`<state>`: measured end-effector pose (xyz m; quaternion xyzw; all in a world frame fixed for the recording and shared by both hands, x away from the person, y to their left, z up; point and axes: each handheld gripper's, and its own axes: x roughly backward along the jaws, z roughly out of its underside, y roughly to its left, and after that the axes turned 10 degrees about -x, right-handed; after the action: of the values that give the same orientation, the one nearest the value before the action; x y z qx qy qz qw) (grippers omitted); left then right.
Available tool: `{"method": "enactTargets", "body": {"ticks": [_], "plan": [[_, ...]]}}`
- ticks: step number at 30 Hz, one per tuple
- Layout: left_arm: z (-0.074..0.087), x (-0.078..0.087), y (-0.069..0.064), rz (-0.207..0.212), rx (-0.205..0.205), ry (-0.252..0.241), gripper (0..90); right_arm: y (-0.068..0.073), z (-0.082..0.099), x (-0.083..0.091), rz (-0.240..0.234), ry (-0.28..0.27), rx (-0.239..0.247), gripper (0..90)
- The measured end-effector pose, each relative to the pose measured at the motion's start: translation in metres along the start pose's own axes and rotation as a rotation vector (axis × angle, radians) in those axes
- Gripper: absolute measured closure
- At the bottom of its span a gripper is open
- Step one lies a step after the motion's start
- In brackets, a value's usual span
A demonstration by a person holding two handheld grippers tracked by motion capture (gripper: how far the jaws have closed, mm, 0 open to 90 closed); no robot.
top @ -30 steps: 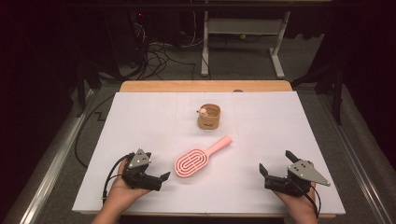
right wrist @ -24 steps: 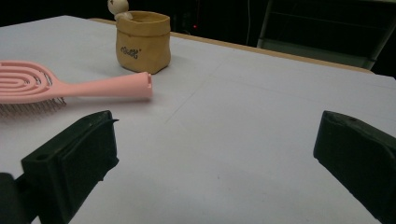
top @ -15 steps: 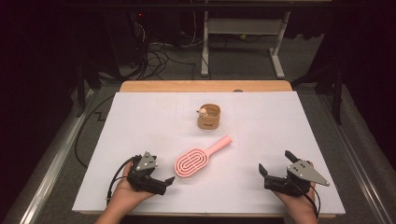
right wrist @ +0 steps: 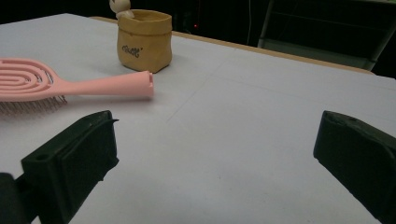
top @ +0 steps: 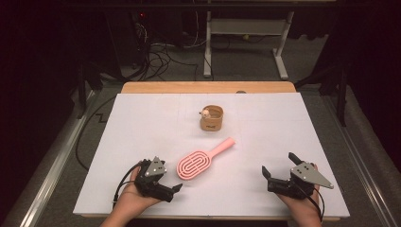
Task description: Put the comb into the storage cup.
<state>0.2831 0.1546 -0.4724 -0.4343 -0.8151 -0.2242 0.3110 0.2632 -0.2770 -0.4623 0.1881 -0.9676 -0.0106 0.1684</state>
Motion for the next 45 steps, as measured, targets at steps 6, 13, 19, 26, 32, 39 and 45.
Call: {"method": "enactTargets", "body": {"ticks": [6,13,19,26,32,39,45], "plan": [[-0.012,-0.004,-0.002,0.010,-0.010,0.030,0.5,0.000,0.000,0.000,0.002,0.001,-0.002,0.3],[-0.034,-0.012,-0.003,0.015,-0.050,0.090,0.6,-0.001,0.000,0.001,0.007,-0.001,-0.006,0.3],[-0.052,-0.018,0.003,0.037,-0.048,0.119,0.7,-0.002,0.000,0.002,0.007,-0.002,-0.011,0.3],[-0.063,-0.027,0.007,0.050,-0.045,0.161,0.9,-0.002,0.000,0.002,0.007,0.000,-0.011,0.3],[-0.071,-0.036,0.007,0.056,-0.054,0.197,1.2,-0.002,0.000,0.002,0.007,0.002,-0.012,0.3],[-0.081,-0.049,0.004,0.054,-0.074,0.239,1.7,-0.002,0.000,0.002,0.008,0.001,-0.010,0.3],[-0.087,-0.058,0.003,0.057,-0.096,0.278,3.6,-0.002,0.000,0.003,0.006,0.000,-0.006,0.3]]}}
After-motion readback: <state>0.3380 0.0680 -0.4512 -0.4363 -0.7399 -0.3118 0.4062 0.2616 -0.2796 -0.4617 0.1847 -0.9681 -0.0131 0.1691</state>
